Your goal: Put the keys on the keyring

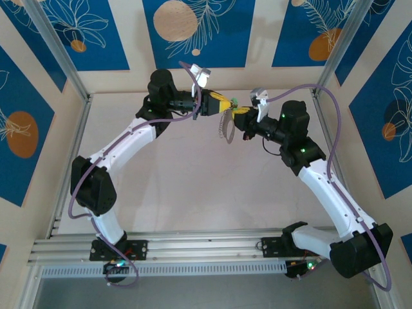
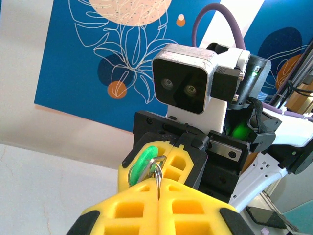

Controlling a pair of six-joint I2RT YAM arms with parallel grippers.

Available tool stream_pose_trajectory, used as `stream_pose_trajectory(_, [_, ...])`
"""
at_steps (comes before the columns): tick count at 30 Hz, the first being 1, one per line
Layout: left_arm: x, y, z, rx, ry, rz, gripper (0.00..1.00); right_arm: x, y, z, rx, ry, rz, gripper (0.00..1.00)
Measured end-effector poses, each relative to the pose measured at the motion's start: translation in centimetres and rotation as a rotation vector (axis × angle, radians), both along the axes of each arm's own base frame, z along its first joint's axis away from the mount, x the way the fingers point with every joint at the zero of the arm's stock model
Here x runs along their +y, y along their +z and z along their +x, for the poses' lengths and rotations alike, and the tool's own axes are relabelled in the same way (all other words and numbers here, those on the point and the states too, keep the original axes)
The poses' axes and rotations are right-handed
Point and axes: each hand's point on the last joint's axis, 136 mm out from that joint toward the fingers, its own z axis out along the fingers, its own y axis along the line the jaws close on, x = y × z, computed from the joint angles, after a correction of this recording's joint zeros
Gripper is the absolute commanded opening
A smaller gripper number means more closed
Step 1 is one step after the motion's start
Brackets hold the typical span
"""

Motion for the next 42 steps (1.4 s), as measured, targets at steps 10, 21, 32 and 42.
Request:
stream_pose_trajectory(10, [0.0, 0.0, 0.1, -0.001, 0.008, -0.002, 0.00, -2.1, 1.1, 0.2, -0.010, -0.041, -0.001, 0.00])
stream_pose_trajectory(21, [-0.1, 0.3, 0.1, -0.020, 0.012, -0.012, 0.31, -2.5, 1.9, 0.5, -0.001, -0.041, -0.004, 0.00])
stream_pose_trajectory(32, [0.0, -1.6, 0.6, 0.003, 0.047, 0.006, 0.46, -3.1, -0.2, 3.2, 0.082, -0.076, -0.029, 0.00])
stream_pose_trajectory(42, [3.7, -4.2, 3.1, 0.046, 0.300, 0.028, 0.54, -3.3, -4.0, 5.1, 0.194, -0.090, -0.068, 0.00])
